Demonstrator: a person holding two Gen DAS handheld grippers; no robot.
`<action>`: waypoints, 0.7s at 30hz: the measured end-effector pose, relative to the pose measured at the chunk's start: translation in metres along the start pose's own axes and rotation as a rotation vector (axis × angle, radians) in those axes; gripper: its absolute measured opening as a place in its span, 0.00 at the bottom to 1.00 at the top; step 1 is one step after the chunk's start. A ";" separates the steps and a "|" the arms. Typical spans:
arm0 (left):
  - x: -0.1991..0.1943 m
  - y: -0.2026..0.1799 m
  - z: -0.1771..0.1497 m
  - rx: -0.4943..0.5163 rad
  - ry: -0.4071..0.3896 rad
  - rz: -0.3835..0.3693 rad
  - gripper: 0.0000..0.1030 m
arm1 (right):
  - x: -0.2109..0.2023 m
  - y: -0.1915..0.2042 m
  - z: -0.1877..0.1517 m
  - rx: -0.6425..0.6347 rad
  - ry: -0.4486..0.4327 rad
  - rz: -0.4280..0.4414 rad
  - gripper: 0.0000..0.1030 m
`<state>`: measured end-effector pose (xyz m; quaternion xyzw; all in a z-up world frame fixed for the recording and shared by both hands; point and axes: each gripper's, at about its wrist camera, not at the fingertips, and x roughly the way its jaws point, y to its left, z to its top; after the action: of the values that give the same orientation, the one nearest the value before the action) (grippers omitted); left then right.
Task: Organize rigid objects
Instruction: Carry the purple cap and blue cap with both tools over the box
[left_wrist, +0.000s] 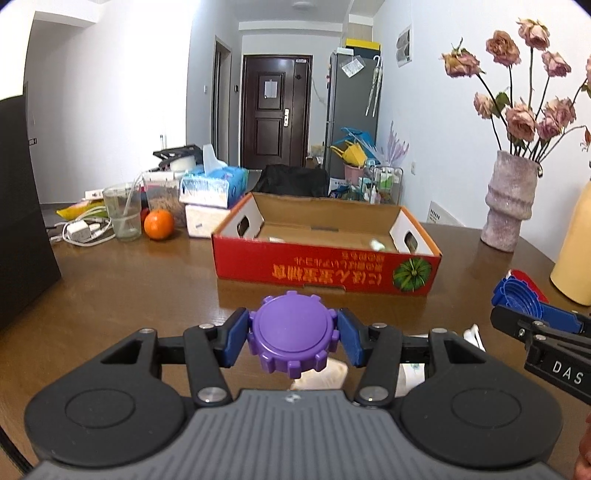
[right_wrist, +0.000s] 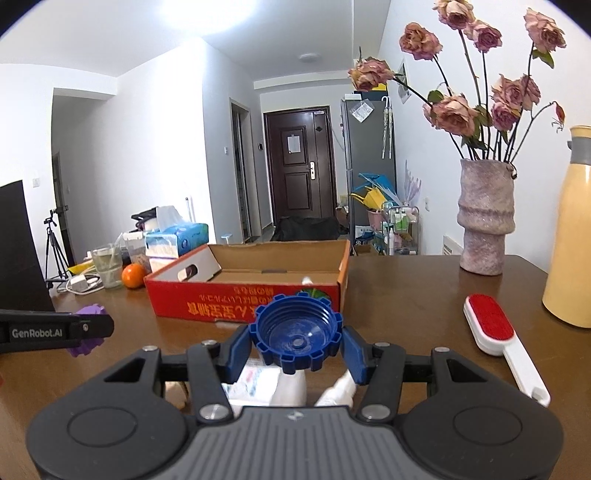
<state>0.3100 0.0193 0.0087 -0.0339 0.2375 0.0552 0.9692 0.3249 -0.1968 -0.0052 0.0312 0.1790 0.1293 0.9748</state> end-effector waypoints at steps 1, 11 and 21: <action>0.002 0.001 0.004 0.001 -0.005 0.000 0.52 | 0.002 0.001 0.002 0.002 -0.001 0.001 0.51; 0.026 0.008 0.036 -0.008 -0.037 0.001 0.52 | 0.034 0.017 0.029 0.007 -0.014 0.017 0.51; 0.066 0.012 0.065 -0.032 -0.036 0.006 0.52 | 0.073 0.028 0.057 0.007 -0.015 0.035 0.51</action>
<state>0.3961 0.0433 0.0353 -0.0477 0.2192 0.0625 0.9725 0.4044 -0.1513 0.0257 0.0388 0.1714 0.1455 0.9736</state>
